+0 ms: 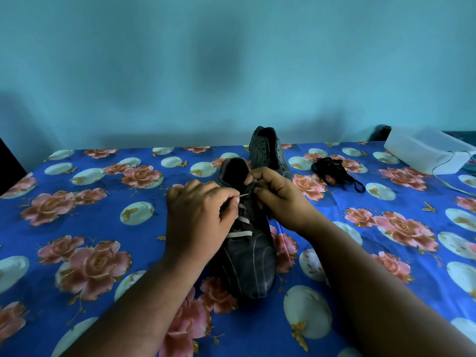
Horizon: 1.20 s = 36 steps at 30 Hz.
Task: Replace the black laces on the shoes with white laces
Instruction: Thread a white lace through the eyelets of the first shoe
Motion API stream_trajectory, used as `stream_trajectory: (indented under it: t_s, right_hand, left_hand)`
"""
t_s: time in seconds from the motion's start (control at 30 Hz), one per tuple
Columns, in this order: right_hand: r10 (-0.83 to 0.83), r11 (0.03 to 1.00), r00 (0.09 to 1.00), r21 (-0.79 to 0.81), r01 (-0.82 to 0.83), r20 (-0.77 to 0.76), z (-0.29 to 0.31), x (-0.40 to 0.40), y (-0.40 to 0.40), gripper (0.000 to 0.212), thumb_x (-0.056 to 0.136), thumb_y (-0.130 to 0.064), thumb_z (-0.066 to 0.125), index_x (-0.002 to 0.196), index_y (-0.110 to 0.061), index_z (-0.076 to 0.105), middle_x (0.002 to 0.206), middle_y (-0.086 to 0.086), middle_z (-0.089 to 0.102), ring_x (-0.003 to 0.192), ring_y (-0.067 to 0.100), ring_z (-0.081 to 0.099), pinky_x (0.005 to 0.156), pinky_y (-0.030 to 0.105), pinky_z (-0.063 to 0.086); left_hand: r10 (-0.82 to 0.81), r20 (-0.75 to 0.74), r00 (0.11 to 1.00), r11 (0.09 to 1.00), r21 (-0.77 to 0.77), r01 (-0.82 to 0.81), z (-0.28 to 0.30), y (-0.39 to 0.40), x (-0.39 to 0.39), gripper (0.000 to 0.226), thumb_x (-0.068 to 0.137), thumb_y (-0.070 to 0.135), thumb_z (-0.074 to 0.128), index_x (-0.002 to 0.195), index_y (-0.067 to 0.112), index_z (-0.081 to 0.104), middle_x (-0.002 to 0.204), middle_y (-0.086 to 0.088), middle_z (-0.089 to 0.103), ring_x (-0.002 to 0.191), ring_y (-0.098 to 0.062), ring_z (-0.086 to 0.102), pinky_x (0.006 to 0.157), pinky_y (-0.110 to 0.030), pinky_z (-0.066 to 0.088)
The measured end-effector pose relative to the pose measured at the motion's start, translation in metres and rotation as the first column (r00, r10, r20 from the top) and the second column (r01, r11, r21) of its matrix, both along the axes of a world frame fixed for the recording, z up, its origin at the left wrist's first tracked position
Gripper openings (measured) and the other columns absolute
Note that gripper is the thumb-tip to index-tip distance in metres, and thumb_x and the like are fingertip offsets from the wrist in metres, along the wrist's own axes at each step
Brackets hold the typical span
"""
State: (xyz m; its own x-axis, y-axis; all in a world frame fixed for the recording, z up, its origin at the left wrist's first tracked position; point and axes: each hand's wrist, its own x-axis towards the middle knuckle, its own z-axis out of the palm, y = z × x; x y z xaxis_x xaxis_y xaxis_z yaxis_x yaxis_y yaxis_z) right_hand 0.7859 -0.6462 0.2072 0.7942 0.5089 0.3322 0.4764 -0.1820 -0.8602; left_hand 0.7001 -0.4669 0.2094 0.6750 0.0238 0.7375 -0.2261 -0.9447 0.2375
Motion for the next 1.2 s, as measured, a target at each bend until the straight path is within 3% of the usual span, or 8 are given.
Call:
stream_trajectory:
  t_s: [0.2,0.3,0.57,0.73,0.87,1.0,1.1,1.2]
  right_hand:
    - [0.068,0.994,0.995,0.088,-0.062,-0.067,-0.003,0.003,-0.005,0.023,0.102,0.001,0.042,0.11,-0.015,0.056,0.066,0.002,0.052,0.051,0.015,0.041,0.048,0.025,0.038]
    - [0.072,0.992,0.995,0.105,-0.064,-0.076,-0.004,0.003,-0.007,0.022,0.102,0.003,0.042,0.112,-0.011,0.056,0.068,0.006,0.052,0.051,0.014,0.041,0.048,0.024,0.038]
    - [0.083,0.986,0.995,0.148,-0.075,-0.052,-0.002,0.001,-0.002,0.025,0.103,0.003,0.046,0.115,-0.014,0.058,0.069,0.01,0.049,0.053,0.012,0.039,0.049,0.022,0.036]
    - [0.108,0.981,0.985,0.178,-0.084,-0.132,-0.005,0.004,-0.005,0.024,0.1,0.004,0.052,0.118,-0.011,0.049,0.069,0.006,0.049,0.057,0.012,0.041,0.05,0.023,0.037]
    - [0.148,0.975,0.966,0.195,-0.107,-0.211,-0.005,0.004,-0.006,0.022,0.089,-0.004,0.055,0.109,-0.007,0.047,0.073,0.002,0.05,0.061,0.014,0.041,0.054,0.027,0.037]
    - [0.169,0.98,0.964,0.139,-0.142,-0.203,-0.004,0.005,-0.01,0.018,0.087,-0.006,0.061,0.104,-0.005,0.056,0.078,0.003,0.057,0.066,0.014,0.049,0.059,0.026,0.044]
    - [0.14,0.99,0.979,0.049,-0.134,-0.148,0.0,0.008,-0.016,0.025,0.084,-0.017,0.081,0.099,-0.007,0.064,0.076,0.001,0.065,0.066,0.013,0.057,0.062,0.027,0.05]
    - [0.037,0.999,0.999,-0.005,-0.038,-0.017,0.0,0.006,-0.017,0.019,0.078,-0.023,0.081,0.088,-0.01,0.071,0.07,-0.003,0.068,0.057,0.008,0.058,0.054,0.022,0.049]
  left_hand:
    - [0.172,0.008,0.985,0.977,0.13,-0.171,0.005,-0.004,-0.003,0.006,0.087,0.036,0.071,0.09,0.032,0.075,0.09,0.008,0.064,0.092,-0.024,0.055,0.077,-0.035,0.014]
    - [0.166,-0.029,0.986,0.974,0.161,-0.159,0.004,-0.007,-0.001,0.006,0.085,0.036,0.073,0.09,0.033,0.075,0.092,0.007,0.06,0.094,-0.024,0.053,0.076,-0.035,0.013]
    - [0.062,-0.212,0.975,0.994,-0.072,-0.078,-0.003,-0.006,0.008,0.016,0.087,0.034,0.075,0.103,0.037,0.077,0.098,0.009,0.061,0.099,-0.026,0.056,0.08,-0.041,0.028]
    - [-0.028,-0.302,0.953,0.965,-0.257,-0.053,-0.009,-0.005,0.014,0.019,0.091,0.029,0.072,0.108,0.035,0.077,0.105,0.011,0.061,0.113,-0.024,0.055,0.094,-0.047,0.033]
    - [-0.099,-0.356,0.929,0.915,-0.4,-0.056,-0.011,-0.007,0.017,0.019,0.093,0.028,0.068,0.109,0.037,0.075,0.105,0.017,0.056,0.117,-0.015,0.05,0.091,-0.037,0.025]
    - [-0.196,-0.306,0.932,0.838,-0.546,-0.004,-0.012,-0.005,0.018,0.015,0.091,0.03,0.071,0.101,0.041,0.076,0.104,0.017,0.062,0.114,-0.011,0.055,0.102,-0.049,0.036]
    - [-0.25,-0.27,0.93,0.807,-0.589,0.046,-0.012,-0.004,0.018,0.018,0.086,0.038,0.072,0.094,0.055,0.071,0.102,0.019,0.064,0.11,-0.01,0.058,0.099,-0.055,0.042]
    - [-0.293,-0.244,0.924,0.768,-0.636,0.076,-0.016,-0.002,0.02,0.027,0.077,0.047,0.064,0.097,0.065,0.063,0.102,0.019,0.064,0.108,-0.008,0.06,0.097,-0.055,0.047]
